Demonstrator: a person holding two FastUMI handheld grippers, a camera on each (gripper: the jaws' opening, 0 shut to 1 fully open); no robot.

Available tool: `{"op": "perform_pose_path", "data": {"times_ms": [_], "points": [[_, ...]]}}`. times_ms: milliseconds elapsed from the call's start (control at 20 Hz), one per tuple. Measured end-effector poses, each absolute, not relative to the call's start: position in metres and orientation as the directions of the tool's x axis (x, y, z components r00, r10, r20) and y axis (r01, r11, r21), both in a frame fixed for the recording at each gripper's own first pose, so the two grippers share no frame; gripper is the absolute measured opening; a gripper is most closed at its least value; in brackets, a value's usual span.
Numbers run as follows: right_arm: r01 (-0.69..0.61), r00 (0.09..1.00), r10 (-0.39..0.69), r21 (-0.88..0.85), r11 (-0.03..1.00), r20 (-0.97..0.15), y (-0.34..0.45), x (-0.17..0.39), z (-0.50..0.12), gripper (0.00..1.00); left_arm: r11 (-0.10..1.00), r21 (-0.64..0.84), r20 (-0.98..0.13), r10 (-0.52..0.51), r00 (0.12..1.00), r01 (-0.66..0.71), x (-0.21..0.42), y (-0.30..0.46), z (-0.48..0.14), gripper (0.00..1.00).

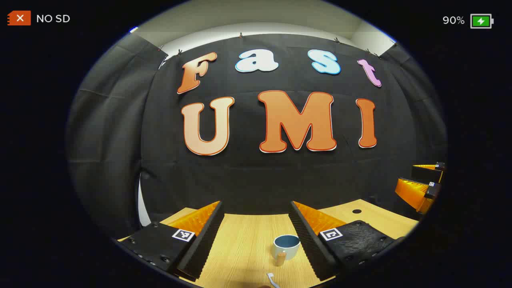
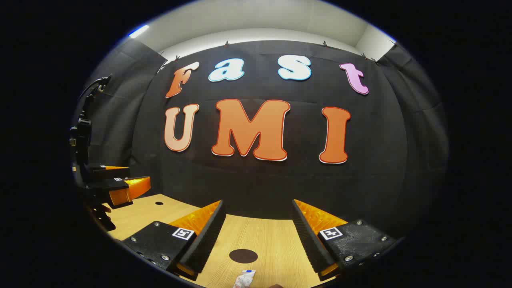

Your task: Put the toothbrush and toothpaste on the desktop into the cup, then pick up the cup and place it on the coaster on the desktop.

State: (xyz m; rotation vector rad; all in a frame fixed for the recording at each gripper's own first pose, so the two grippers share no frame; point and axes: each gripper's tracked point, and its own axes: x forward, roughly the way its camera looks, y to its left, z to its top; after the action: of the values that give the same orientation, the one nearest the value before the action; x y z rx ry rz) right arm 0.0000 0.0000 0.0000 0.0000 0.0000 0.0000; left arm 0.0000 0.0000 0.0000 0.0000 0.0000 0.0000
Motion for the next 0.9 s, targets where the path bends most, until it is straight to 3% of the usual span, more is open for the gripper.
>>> {"op": "perform_pose_path", "data": {"times_ms": [450,900], "points": [[-0.006,0.999,0.008,-0.046,0.999,0.048,0.0078,-0.0064,0.0071,0.98,1.000,-0.001,-0.007,0.010,1.000,-0.010,-0.0005,-0.0011,-0.0051,0.99],[-0.023,1.000,0.024,-0.028,0.999,0.011,0.0095,-0.0019,-0.0010,0.98,1.000,0.020,-0.026,0.025,0.999,-0.024,0.0027,-0.0058,-0.0076,0.99]]}}
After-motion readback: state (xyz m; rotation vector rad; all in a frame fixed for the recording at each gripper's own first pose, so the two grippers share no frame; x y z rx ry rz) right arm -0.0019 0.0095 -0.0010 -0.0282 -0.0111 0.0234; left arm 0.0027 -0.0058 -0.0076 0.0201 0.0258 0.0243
